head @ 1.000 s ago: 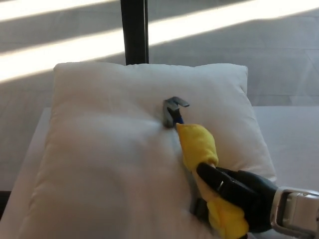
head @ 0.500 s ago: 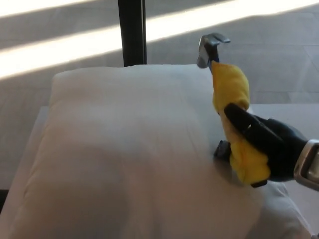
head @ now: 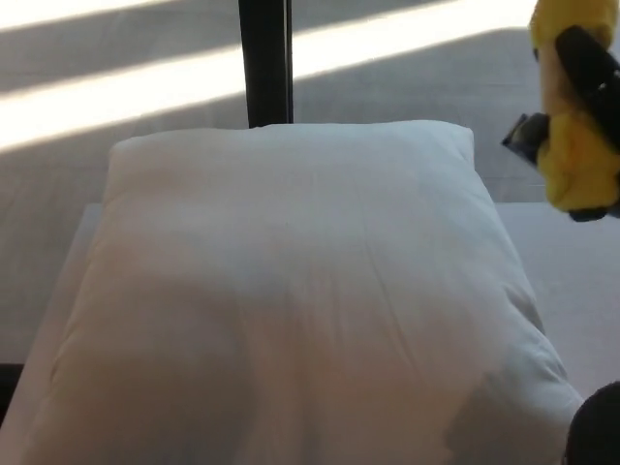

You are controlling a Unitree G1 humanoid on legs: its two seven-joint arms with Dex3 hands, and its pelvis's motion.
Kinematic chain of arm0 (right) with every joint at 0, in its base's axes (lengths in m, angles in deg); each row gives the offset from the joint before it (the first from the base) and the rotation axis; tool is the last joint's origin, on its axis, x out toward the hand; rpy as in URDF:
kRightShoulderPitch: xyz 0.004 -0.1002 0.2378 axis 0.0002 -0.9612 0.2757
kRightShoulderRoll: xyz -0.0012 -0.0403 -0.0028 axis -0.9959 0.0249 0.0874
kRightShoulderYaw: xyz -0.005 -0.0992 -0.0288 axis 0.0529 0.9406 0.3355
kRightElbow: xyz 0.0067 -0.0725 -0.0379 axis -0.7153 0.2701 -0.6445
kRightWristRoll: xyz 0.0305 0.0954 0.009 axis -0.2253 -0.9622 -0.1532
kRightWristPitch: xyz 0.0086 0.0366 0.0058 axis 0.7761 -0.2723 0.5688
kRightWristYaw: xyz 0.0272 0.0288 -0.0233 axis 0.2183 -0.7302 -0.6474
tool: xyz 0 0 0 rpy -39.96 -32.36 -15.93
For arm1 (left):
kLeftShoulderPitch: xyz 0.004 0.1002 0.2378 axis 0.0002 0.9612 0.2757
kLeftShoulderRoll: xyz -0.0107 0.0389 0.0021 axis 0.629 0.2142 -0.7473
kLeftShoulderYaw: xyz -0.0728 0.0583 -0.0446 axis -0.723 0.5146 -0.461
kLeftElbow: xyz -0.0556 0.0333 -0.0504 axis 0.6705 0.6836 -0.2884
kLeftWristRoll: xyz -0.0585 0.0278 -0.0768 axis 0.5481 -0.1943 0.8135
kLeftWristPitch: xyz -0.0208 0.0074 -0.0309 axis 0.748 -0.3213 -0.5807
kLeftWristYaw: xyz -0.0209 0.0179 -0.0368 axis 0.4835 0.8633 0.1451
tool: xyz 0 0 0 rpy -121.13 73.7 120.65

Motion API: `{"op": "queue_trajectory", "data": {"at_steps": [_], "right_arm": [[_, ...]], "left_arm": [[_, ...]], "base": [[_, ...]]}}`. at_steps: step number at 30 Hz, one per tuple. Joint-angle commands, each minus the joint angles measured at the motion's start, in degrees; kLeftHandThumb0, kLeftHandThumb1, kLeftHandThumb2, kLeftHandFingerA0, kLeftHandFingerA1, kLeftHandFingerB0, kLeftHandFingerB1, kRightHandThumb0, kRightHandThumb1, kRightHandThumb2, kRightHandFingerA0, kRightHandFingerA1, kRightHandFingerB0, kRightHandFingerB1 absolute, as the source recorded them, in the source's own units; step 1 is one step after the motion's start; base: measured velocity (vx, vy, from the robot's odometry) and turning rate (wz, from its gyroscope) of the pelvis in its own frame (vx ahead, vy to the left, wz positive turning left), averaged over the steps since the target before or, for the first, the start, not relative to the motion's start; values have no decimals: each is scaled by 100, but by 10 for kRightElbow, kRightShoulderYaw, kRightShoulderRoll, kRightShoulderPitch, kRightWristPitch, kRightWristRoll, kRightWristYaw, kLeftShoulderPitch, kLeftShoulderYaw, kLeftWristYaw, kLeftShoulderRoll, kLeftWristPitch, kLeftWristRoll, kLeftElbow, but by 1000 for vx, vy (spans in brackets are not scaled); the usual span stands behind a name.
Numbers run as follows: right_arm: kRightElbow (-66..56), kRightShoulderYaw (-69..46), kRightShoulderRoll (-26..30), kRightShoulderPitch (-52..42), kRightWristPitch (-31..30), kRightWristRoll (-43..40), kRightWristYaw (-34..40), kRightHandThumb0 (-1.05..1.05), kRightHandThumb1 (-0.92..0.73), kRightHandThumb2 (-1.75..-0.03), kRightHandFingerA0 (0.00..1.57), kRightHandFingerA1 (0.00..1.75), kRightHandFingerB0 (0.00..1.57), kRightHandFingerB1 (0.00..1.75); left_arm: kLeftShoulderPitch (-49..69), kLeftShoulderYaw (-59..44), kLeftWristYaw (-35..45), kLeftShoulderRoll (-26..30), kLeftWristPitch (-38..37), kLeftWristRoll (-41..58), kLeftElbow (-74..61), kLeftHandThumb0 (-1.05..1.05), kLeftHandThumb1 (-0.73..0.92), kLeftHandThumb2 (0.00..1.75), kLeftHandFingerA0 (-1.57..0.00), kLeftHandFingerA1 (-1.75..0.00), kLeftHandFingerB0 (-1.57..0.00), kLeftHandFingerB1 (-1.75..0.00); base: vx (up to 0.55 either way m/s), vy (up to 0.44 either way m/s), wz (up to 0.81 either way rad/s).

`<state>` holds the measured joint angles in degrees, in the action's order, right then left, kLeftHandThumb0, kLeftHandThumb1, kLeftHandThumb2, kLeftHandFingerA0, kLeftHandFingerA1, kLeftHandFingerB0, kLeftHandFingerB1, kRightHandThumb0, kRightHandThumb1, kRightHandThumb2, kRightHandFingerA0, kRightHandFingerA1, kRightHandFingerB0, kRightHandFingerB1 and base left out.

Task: A hammer is kept on the right hand side and a pillow is kept on the left hand side on the desk infront of the robot and the robot uses its right hand to pick up the hammer and makes a downward swinging motion to hit the pillow

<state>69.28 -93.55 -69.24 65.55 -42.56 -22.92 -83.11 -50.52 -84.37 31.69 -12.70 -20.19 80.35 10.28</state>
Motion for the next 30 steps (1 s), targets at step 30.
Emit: {"op": "queue_trajectory", "data": {"at_steps": [30], "right_arm": [[273,580,367,-331,695,497,103,-17,-65,-88,90,170,78,137]], "left_arm": [[11,-12,4,16,-20,14,3,-56,72,62,-67,-50,-50,-45]], "base": [[0,0,0]]}}
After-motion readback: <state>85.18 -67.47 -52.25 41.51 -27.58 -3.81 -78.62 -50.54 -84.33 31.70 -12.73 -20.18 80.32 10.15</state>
